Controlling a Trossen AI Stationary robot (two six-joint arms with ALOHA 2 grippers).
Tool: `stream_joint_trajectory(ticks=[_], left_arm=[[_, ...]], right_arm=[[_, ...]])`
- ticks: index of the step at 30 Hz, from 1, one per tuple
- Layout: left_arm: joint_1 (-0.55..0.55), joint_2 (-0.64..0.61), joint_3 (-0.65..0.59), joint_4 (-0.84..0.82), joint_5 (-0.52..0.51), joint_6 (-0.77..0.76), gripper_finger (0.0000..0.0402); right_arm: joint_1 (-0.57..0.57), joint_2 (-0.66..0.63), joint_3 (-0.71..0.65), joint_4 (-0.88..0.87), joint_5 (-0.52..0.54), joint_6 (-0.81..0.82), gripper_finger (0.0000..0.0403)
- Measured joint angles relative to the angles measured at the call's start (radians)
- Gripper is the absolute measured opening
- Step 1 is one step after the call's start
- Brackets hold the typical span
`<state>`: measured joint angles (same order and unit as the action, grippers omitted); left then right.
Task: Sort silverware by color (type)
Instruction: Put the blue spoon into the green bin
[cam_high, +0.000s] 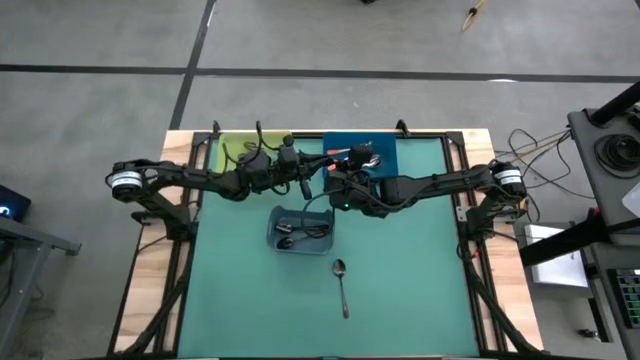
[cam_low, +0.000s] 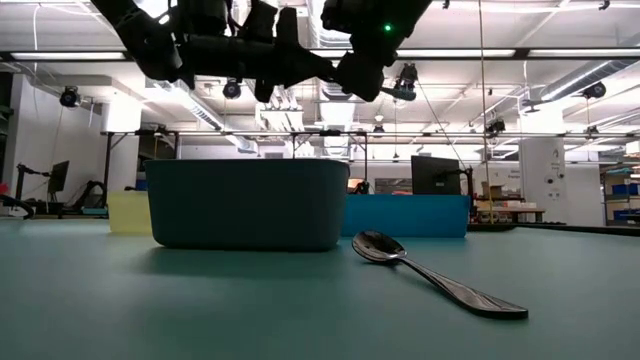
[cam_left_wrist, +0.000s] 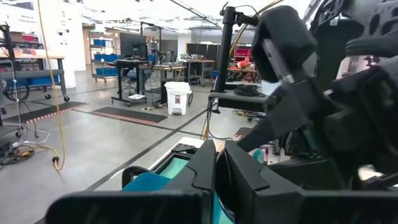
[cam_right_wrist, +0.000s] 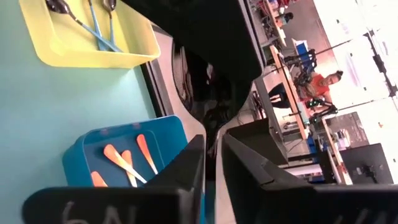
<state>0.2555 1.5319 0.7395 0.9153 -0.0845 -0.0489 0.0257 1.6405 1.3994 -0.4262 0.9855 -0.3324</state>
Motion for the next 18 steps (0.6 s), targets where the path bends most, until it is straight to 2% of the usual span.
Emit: stream_joint_trajectory(ticks=[7,11,18], left_arm=[[0.007,-0.014,0.000,-0.008,-0.029,-0.014,0.0002],[0.038,-0.035,0.000,-0.084,-0.112,-0.015,0.0001],[0.179,-0.117,0.000,-0.304,-0.117,-0.058,0.0000]], right_arm=[[0.000,0.000,0.000,-0.001,0.000,0.052,0.0086],[0.000,-0.006,0.000,-0.001,0.001,0.071,0.0100],[-0.004,-0.031,0.000,0.016,0.002,0.072,0.0104]])
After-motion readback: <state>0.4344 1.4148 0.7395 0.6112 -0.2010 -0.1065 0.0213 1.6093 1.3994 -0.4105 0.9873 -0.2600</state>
